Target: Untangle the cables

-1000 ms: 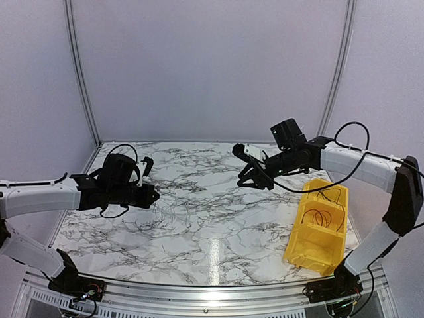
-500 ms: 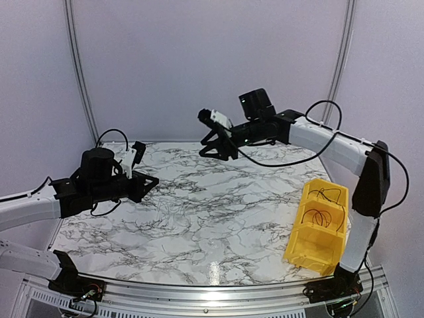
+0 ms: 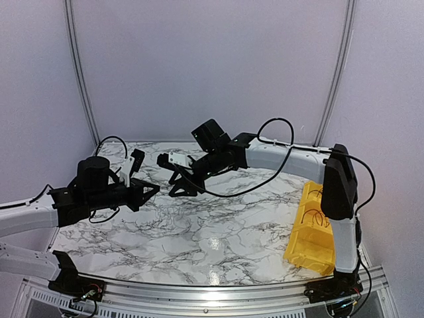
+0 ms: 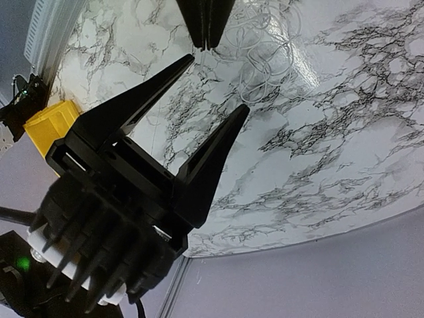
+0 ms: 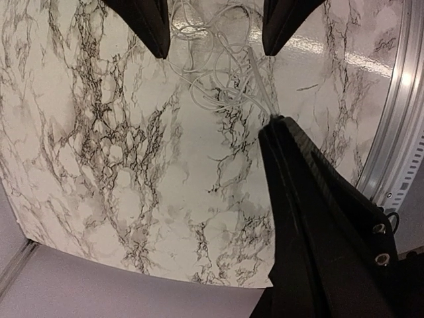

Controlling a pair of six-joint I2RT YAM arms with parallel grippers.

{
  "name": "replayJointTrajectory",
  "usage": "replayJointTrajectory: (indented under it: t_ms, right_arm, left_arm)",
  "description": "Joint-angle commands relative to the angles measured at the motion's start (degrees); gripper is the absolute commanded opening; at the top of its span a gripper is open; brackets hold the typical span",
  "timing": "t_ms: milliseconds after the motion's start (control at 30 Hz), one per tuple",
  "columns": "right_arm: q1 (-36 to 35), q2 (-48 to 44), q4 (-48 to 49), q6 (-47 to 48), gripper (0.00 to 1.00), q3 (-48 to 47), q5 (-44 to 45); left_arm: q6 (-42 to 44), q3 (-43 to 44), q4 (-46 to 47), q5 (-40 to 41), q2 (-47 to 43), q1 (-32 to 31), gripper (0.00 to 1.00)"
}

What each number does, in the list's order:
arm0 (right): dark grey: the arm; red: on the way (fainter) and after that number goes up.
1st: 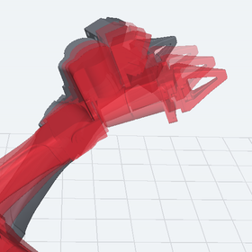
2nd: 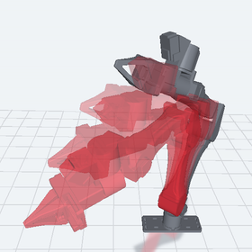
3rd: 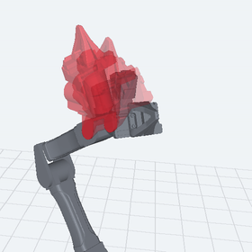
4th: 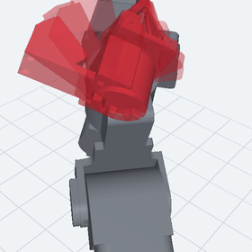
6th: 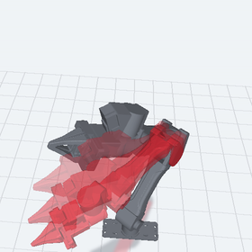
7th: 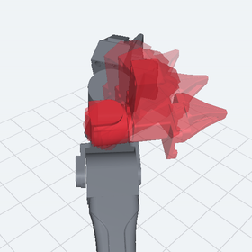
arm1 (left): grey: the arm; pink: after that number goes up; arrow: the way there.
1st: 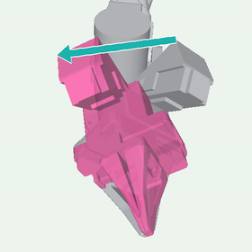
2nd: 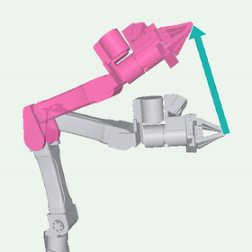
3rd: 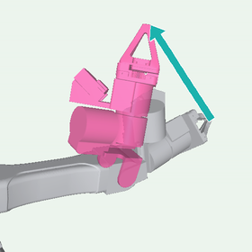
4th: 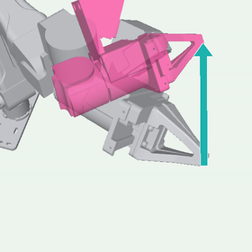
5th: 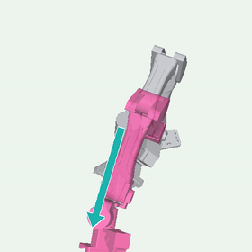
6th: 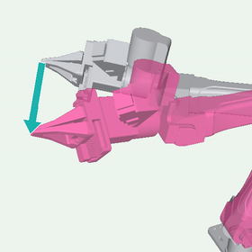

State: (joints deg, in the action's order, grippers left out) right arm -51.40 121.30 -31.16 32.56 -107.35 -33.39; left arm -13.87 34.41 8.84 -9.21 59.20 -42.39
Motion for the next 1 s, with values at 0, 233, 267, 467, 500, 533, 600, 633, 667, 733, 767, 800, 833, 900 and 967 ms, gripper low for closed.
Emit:
replayJointTrajectory:
  t_ms: [0,233,267,467,500,533,600,633,667,733,767,800,833,900,967]
  right_arm:
    - [-0.3,1.0,3.1,-3.2,0.48,-2.9,-1.9]
    - [-1.4,2.6,2.1,-3.6,0.39,-4.7,-2.6]
    - [-1.6,2.6,2.2,-3.6,0.34,-4.6,-2.5]
    - [-2.0,1.6,3.1,-4.5,0.0,-4.1,-3.5]
    - [-2.1,1.1,3.5,-4.7,0.0,-3.5,-3.7]
    - [-2.1,0.3,4.1,-5.0,0.0,-2.8,-3.8]
    - [-2.0,-1.2,5.2,-5.8,0.0,-1.5,-3.5]
    - [-2.1,-1.8,5.7,-6.2,0.0,-1.1,-3.2]
    - [-2.0,-2.2,6.0,-6.5,0.0,-0.9,-2.9]
    - [-2.0,-3.0,6.4,-7.3,0.0,-0.8,-2.7]
    - [-2.0,-3.3,6.7,-7.9,0.0,-0.7,-2.6]
    - [-2.0,-3.7,6.9,-8.3,0.0,-0.7,-2.8]
    - [-2.0,-4.1,7.0,-8.5,0.0,-0.7,-3.1]
    - [-2.0,-5.0,7.5,-9.3,0.0,-0.6,-3.7]
    - [-2.1,-5.8,7.5,-9.9,0.0,-0.9,-4.3]
  left_arm:
    - [0.5,-0.7,2.7,-1.7,-1.9,-0.3,0.0]
    - [0.4,-0.4,3.0,-2.7,-1.0,-0.4,0.0]
    - [0.5,-0.3,3.1,-2.8,-0.8,-0.4,0.0]
    - [0.4,-0.6,4.0,-2.8,0.0,-0.5,0.0]
    - [0.3,-0.7,4.1,-2.6,0.0,-0.5,0.0]
    - [0.3,-1.0,4.2,-2.1,0.1,-0.5,0.12]
    - [0.0,-1.7,5.3,-0.7,0.4,-0.5,0.29]
    - [-0.1,-2.4,6.5,-0.4,0.7,-0.6,0.32]
    - [-0.1,-3.1,7.9,-0.3,1.1,-0.5,0.32]
    - [-0.6,-4.4,10.8,0.3,2.5,-0.7,0.32]
    - [-0.6,-5.0,12.2,1.0,3.5,-0.7,0.32]
    - [-0.7,-5.6,13.8,1.8,4.4,-0.7,0.32]
    - [-0.9,-6.2,15.4,2.8,5.4,-0.7,0.32]
    - [-0.7,-7.1,19.1,4.2,7.5,-0.7,0.32]
    - [0.0,-7.4,22.0,5.8,9.9,-0.8,0.32]
